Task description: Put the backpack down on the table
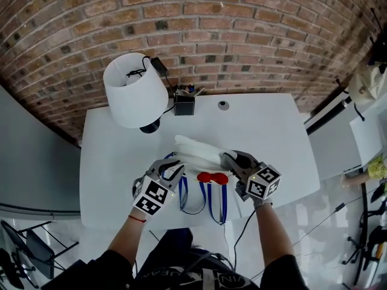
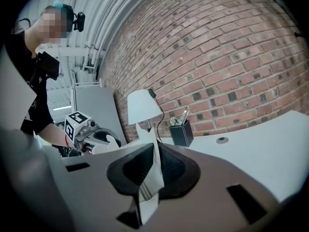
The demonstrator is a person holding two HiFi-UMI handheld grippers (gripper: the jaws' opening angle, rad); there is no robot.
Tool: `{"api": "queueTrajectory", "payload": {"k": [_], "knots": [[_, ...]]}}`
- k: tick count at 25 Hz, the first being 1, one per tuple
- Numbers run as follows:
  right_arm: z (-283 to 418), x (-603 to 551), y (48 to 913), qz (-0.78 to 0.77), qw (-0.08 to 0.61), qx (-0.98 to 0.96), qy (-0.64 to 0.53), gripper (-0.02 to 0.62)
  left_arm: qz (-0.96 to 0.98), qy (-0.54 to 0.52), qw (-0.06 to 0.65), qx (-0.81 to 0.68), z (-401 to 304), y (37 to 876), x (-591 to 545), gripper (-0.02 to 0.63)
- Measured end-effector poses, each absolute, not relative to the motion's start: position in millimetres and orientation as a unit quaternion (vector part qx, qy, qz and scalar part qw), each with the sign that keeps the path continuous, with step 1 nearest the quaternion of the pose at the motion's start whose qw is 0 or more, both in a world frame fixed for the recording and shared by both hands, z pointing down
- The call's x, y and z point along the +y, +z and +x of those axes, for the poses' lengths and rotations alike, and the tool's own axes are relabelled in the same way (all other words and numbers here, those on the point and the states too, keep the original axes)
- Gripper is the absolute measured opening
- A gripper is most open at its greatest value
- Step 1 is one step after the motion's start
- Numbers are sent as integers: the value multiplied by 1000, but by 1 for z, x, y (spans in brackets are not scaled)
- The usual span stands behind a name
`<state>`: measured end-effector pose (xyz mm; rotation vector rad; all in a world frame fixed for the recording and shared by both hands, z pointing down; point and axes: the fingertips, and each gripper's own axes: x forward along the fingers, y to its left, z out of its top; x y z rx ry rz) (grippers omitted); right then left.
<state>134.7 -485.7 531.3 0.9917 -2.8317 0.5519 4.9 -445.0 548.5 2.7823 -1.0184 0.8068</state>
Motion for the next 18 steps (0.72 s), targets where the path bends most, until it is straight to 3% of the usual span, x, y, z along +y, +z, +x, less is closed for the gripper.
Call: {"api": "queueTrajectory", "payload": {"k": [7,18], "knots": [[136,-481,530,329,76,-926,170,23,900,269,55,-337,2,545,-442,66],[149,-478,517,349,65,-920,165,52,893,276,45,-354,-3,542,-440,83]]}}
